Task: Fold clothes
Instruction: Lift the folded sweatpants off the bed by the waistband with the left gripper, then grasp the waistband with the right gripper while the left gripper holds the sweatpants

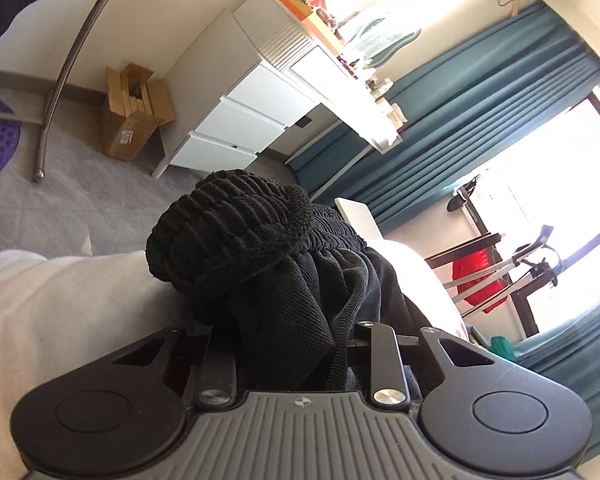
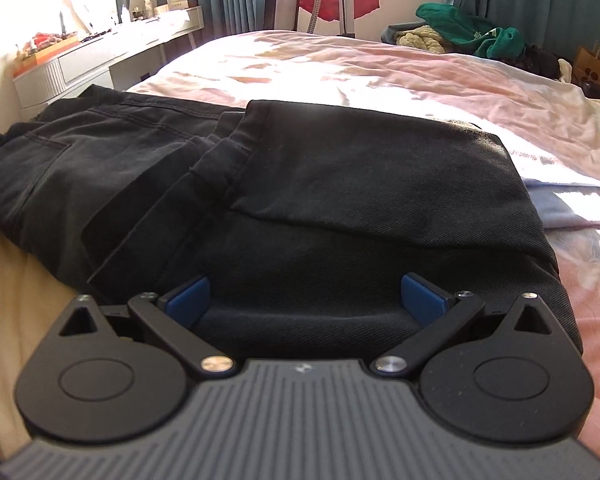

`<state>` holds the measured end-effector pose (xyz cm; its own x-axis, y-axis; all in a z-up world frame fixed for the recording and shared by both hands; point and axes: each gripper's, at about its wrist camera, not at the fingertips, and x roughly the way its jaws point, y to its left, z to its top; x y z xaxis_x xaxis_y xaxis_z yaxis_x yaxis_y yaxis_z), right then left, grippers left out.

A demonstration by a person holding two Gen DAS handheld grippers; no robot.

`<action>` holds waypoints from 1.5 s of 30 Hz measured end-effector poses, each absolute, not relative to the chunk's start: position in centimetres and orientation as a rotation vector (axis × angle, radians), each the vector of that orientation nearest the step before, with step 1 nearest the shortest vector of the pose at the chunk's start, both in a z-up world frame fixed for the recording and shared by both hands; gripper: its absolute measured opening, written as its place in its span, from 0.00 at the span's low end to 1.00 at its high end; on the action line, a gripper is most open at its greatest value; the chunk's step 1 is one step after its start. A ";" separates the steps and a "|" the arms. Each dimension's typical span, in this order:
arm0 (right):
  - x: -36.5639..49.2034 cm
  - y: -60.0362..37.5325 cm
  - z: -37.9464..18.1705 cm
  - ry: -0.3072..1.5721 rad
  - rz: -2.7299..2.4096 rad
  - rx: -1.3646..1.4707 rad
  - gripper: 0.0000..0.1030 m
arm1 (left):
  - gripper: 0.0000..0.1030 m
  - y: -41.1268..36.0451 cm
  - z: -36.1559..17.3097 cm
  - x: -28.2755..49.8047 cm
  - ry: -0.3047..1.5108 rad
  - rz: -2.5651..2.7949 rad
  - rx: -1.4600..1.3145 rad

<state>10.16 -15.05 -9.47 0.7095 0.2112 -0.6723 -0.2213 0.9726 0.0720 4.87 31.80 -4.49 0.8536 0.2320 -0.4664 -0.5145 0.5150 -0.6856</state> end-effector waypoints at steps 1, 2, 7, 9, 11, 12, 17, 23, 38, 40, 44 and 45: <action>10.2 -15.3 -9.2 0.749 0.244 -0.007 1.00 | 0.26 31.2 -4.0 5.0 0.331 0.461 -0.889; 10.2 -15.6 -9.0 0.752 0.241 0.006 1.00 | 0.26 30.7 -3.5 5.0 0.325 0.464 -0.851; 9.7 -17.9 -7.6 0.750 0.196 0.062 1.00 | 0.22 27.1 -0.8 5.1 0.276 0.465 -0.665; 9.7 -19.2 -7.1 0.740 0.155 0.082 1.00 | 0.19 24.7 1.2 5.1 0.217 0.456 -0.564; 9.7 -20.8 -6.6 0.730 0.105 0.114 1.00 | 0.19 21.5 3.4 5.2 0.160 0.432 -0.427; 9.7 -21.6 -6.4 0.726 0.081 0.134 1.00 | 0.19 19.6 4.3 5.3 0.139 0.409 -0.363; 9.7 -27.4 -5.5 0.718 0.043 0.374 1.00 | 0.18 9.5 8.1 6.1 0.090 0.282 -0.111; 8.9 -33.7 -4.8 0.657 -0.048 0.581 1.00 | 0.15 -3.1 10.8 7.4 0.033 0.177 0.015; 7.9 -45.0 -7.1 0.521 -0.170 0.979 1.00 | 0.13 -31.8 -2.9 11.6 0.192 -0.094 0.229; 8.2 -45.3 -7.6 0.517 -0.143 1.009 1.00 | 0.13 -33.2 -5.4 11.6 0.227 -0.111 0.287; 9.1 -45.2 -8.7 0.526 -0.046 1.091 1.00 | 0.18 -33.6 -8.4 11.6 0.237 -0.125 0.421; 9.3 -45.1 -8.9 0.529 -0.022 1.119 1.00 | 0.20 -33.6 -8.7 11.6 0.240 -0.132 0.448</action>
